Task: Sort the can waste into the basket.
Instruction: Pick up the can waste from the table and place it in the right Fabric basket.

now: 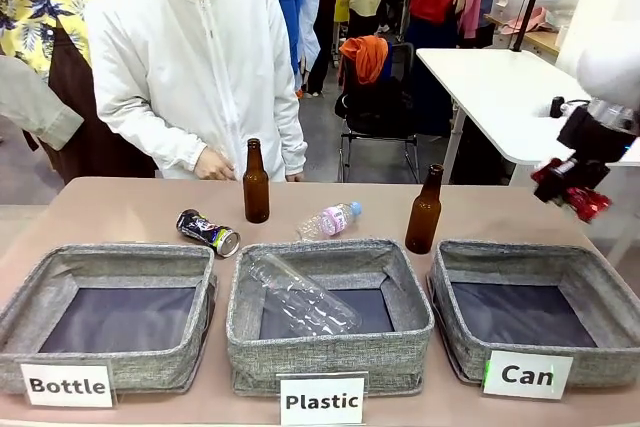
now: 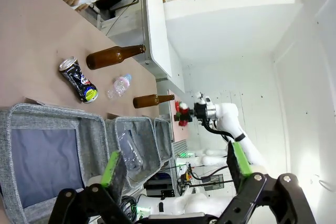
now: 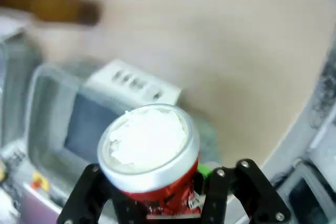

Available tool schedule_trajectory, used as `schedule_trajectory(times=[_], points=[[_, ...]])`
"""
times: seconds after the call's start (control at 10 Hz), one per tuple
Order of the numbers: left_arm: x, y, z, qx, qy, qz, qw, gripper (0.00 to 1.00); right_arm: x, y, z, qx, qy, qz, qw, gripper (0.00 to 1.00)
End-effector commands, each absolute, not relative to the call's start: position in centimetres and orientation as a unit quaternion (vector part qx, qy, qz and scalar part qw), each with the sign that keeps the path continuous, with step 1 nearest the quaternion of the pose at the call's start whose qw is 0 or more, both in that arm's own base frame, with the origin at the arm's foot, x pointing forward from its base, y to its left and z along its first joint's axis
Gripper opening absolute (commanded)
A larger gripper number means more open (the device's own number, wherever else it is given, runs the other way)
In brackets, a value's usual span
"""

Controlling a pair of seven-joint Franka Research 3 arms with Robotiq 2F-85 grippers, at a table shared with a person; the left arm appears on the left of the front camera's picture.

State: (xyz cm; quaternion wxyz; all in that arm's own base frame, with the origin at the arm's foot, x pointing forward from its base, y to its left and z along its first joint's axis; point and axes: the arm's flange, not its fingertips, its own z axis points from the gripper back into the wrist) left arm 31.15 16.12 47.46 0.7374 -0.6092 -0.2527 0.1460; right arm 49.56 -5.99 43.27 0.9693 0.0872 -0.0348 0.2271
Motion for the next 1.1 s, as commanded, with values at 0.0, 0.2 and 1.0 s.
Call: schedule_trajectory(times=[0.0,0.2,1.0], points=[[31.0,16.2,47.4,-0.609,-0.256,0.135,0.739,1.0,45.2,-7.1,43.4,0.168,0.048,0.399,0.9,0.0],[31.0,16.2,47.4,-0.609,-0.256,0.135,0.739,1.0,42.2,-6.7,43.0,0.196,0.085,0.499,0.84,0.0],[31.0,16.2,47.4,-0.609,-0.256,0.135,0.739,1.0,41.6,-6.9,43.2,0.242,0.035,0.586,0.773,0.0]])
